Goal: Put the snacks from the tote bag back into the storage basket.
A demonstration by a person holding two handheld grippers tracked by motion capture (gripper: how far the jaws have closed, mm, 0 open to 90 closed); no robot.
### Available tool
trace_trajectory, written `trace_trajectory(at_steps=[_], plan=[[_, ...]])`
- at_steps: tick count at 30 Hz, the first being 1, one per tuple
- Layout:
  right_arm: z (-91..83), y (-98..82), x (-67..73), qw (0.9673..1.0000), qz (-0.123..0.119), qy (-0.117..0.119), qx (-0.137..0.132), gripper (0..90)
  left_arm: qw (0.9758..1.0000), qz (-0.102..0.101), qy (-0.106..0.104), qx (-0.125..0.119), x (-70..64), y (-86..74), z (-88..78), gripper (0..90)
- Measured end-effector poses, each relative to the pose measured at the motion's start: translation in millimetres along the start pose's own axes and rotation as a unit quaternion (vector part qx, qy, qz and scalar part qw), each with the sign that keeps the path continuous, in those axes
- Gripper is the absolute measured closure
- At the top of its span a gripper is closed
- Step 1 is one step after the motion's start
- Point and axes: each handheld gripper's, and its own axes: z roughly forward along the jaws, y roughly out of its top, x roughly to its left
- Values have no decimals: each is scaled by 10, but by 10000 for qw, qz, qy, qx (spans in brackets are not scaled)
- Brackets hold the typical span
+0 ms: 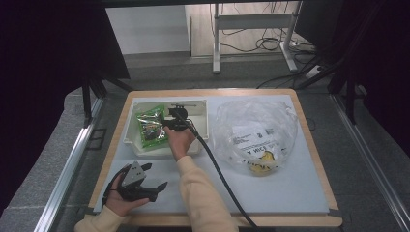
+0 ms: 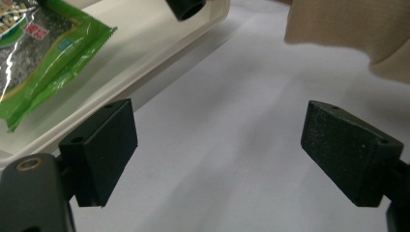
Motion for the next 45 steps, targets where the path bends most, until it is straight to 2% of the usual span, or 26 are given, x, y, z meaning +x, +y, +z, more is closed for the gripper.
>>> trace_trajectory(at_steps=[6, 12, 14, 16, 19, 26, 28, 31, 33, 38, 42, 45], plan=[[67, -61, 16, 9997, -125, -212, 54, 866, 10000, 8, -6, -6, -2, -1, -4, 128], [19, -39, 16, 9991, -262, -320, 116, 663, 10000, 20, 8, 8, -5, 0, -1, 127], [-7, -22, 4, 9991, -268, -282, 140, 601, 10000, 29, 9, 14, -7, 0, -1, 127], [-44, -7, -11, 9992, -270, -251, 122, 586, 10000, 43, 18, 23, -9, 1, 1, 127], [-98, 13, -22, 9989, -398, -220, 118, 558, 10000, 44, 21, 26, -10, 1, 5, 127], [-245, 50, -5, 9983, -579, 13, 39, 478, 10000, 32, 30, 23, -7, 0, 5, 127], [-279, 56, 9, 9975, -694, 56, 107, 447, 10000, 22, 37, 14, -10, -1, 8, 127], [-344, 54, 48, 9950, -963, 151, 203, 432, 9999, 21, 111, -33, -5, 2, -10, 128], [-413, 53, 86, 9920, -1226, 141, 280, 414, 9999, 16, 126, -32, 2, 0, -14, 128], [-657, 59, 155, 9851, -1693, 208, 225, 399, 9999, 44, 130, 12, 3, -4, -3, 128], [-864, 68, 160, 9808, -1932, 226, 155, 396, 9999, 31, 150, 28, -3, -9, 9, 128], [-1013, 71, 117, 9790, -2020, 235, 122, 396, 9998, 48, 166, 72, -3, -11, 19, 128]])
